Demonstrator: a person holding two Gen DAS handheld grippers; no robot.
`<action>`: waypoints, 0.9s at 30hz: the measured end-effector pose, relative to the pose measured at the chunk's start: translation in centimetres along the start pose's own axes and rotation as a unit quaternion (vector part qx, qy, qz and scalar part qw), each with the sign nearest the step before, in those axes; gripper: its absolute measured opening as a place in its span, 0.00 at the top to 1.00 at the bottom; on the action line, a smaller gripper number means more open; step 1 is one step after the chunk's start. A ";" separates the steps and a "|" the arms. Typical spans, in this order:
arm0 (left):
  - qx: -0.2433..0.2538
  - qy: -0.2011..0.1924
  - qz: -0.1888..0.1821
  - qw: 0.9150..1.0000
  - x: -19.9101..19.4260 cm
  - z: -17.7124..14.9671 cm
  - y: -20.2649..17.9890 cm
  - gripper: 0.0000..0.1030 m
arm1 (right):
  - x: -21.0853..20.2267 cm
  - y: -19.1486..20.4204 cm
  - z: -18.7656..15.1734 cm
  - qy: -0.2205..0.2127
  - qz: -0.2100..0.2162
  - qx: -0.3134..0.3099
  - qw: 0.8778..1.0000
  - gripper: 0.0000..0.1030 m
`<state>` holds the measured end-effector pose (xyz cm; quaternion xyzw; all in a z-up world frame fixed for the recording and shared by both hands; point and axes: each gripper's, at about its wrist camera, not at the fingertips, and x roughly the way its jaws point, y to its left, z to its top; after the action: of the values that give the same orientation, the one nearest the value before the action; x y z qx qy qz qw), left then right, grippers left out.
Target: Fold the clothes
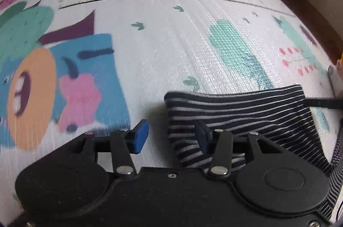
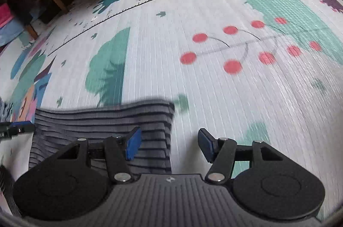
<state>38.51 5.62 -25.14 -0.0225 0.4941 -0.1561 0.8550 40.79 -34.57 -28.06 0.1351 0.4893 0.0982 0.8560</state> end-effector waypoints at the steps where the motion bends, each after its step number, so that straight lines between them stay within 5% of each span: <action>1: 0.002 0.003 -0.003 1.000 0.4 0.4 0.0 0.60 | 0.3 0.4 0.4 -0.002 0.001 -0.009 1.000 0.46; 2: 0.001 0.005 -0.009 1.000 0.8 0.6 0.1 0.74 | 0.5 0.8 0.7 -0.001 0.010 -0.021 1.000 0.71; 3: 0.006 0.009 -0.007 1.000 1.4 0.6 -0.1 0.86 | 1.0 1.2 1.0 0.007 0.023 -0.032 0.999 0.86; 5: 0.010 -0.002 -0.010 1.000 1.4 0.1 -0.5 0.95 | 1.1 2.8 1.1 0.002 0.020 -0.081 0.997 0.91; 9: -0.040 -0.045 -0.011 0.998 0.2 -0.6 0.9 0.95 | -0.3 4.7 3.4 -0.069 0.032 -0.102 0.992 0.92; 12: -0.086 -0.056 0.003 0.995 0.4 -0.6 2.3 0.93 | 0.9 5.3 4.7 -0.065 -0.031 -0.115 0.991 0.86; 13: -0.092 -0.056 0.010 0.994 0.6 -0.5 2.4 0.87 | 1.2 5.3 5.0 -0.067 -0.055 -0.108 0.990 0.82; 14: -0.084 -0.053 0.022 0.995 0.6 -0.4 2.2 0.70 | 1.2 5.2 5.1 -0.074 -0.078 -0.103 0.989 0.79; 16: -0.068 -0.061 0.024 0.996 -0.7 -0.6 1.9 0.66 | 1.1 4.8 5.3 -0.074 -0.113 -0.087 0.987 0.59; 21: 0.022 -0.080 0.010 0.996 -5.5 -3.8 -0.1 0.65 | -3.1 5.1 1.3 -0.091 -0.051 -0.150 0.983 0.57; 27: 0.144 -0.053 -0.064 0.986 -10.0 -13.9 -6.2 0.66 | -9.4 9.4 -13.4 -0.023 0.060 -0.305 0.950 0.60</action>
<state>20.46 4.21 -22.63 0.0614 0.4183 -0.2789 0.8622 24.18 -26.75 -23.88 -0.1009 0.4069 0.2905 0.8602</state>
